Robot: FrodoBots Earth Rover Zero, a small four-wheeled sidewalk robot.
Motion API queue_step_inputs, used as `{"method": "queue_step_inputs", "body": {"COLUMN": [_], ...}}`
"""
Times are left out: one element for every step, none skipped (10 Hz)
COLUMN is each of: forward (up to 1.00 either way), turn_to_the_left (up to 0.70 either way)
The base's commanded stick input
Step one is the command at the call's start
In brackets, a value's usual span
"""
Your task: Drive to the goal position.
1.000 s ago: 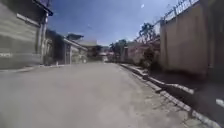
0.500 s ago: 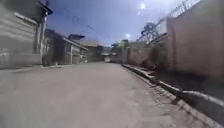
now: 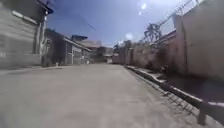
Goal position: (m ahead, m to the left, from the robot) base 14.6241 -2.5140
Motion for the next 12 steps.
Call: {"method": "queue_step_inputs", "body": {"forward": [1.00, 1.00, 1.00, 1.00, 1.00, 1.00, 1.00, 1.00, 1.00, 1.00, 1.00, 1.00], "turn_to_the_left": [0.00, 0.00, 0.00, 0.00, 0.00, 0.00, 0.00, 0.00, -0.02, -0.02, -0.02, -0.02]}}
